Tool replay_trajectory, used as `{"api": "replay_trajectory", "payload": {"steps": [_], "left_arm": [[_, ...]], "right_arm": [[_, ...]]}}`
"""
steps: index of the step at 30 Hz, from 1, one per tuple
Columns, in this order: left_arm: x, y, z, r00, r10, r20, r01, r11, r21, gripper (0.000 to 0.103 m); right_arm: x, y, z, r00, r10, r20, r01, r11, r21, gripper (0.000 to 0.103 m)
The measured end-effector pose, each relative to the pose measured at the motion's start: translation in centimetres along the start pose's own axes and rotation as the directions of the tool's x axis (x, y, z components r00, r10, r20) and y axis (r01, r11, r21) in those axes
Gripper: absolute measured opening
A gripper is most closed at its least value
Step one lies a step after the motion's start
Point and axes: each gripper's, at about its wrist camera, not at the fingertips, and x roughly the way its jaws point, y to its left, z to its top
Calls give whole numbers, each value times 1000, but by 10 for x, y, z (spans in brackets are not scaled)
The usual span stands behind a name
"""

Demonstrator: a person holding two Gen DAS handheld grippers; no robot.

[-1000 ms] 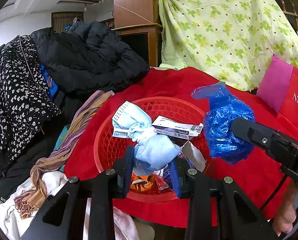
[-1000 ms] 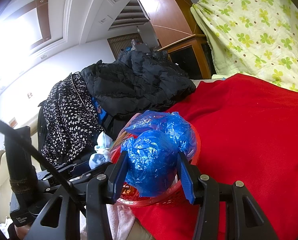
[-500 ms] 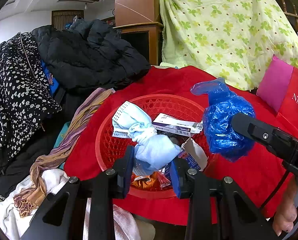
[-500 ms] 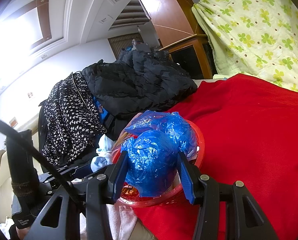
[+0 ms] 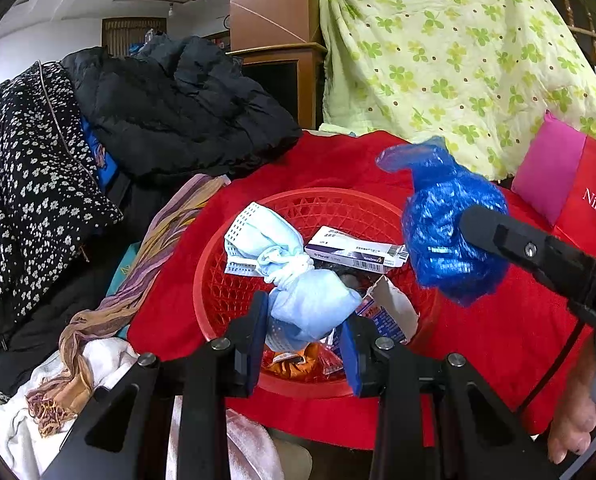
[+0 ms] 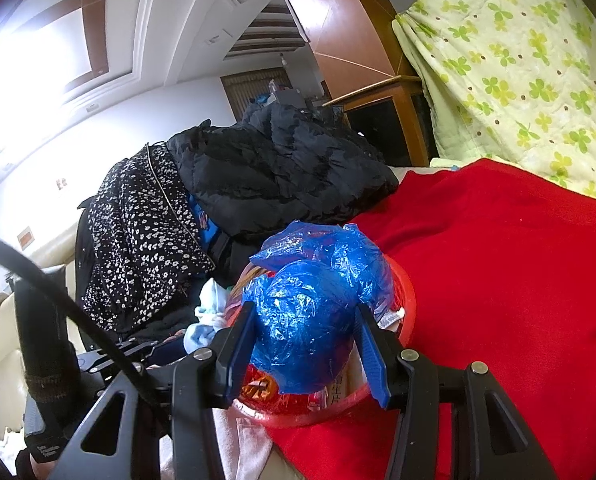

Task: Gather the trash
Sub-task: 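Open the left tool to drop the tissue while the right tool releases the blue bag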

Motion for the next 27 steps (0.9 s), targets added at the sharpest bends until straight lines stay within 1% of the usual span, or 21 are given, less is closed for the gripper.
{"api": "replay_trajectory", "payload": {"steps": [3,8,10,13,14,15,16,17,18,20,22,27], "left_arm": [[1,0,5,1000,-3,5,3,1000,13,36],[12,6,18,999,-52,-5,52,999,13,36],[19,14,24,995,-95,-19,95,996,-5,36],[28,21,28,989,-140,-42,139,990,-26,36],[31,23,28,988,-150,-48,148,988,-30,38],[35,24,29,986,-161,-52,160,987,-35,44],[38,25,28,983,-172,-59,169,985,-46,57],[42,27,27,982,-177,-70,173,983,-60,63],[44,29,25,981,-179,-77,173,982,-75,68],[46,29,19,978,-187,-87,179,979,-93,72],[46,28,14,979,-179,-100,170,981,-92,76],[38,18,5,986,-137,-97,131,990,-60,77]], "right_arm": [[3,-1,8,1000,-6,7,6,1000,-3,52],[14,-6,25,1000,-16,14,16,1000,10,52],[20,-11,33,1000,-9,13,8,999,34,52],[32,-18,41,1000,15,5,-16,996,85,52],[38,-21,44,1000,31,-2,-31,993,113,52],[44,-23,46,999,43,-8,-41,990,137,53],[49,-25,46,999,49,-15,-46,987,153,57],[56,-27,47,998,58,-27,-53,983,177,60],[61,-29,47,997,68,-40,-58,978,203,67],[69,-37,45,993,103,-54,-85,960,268,68],[70,-44,40,991,122,-51,-101,947,304,69],[51,-62,27,995,96,-35,-80,944,319,69]]}}
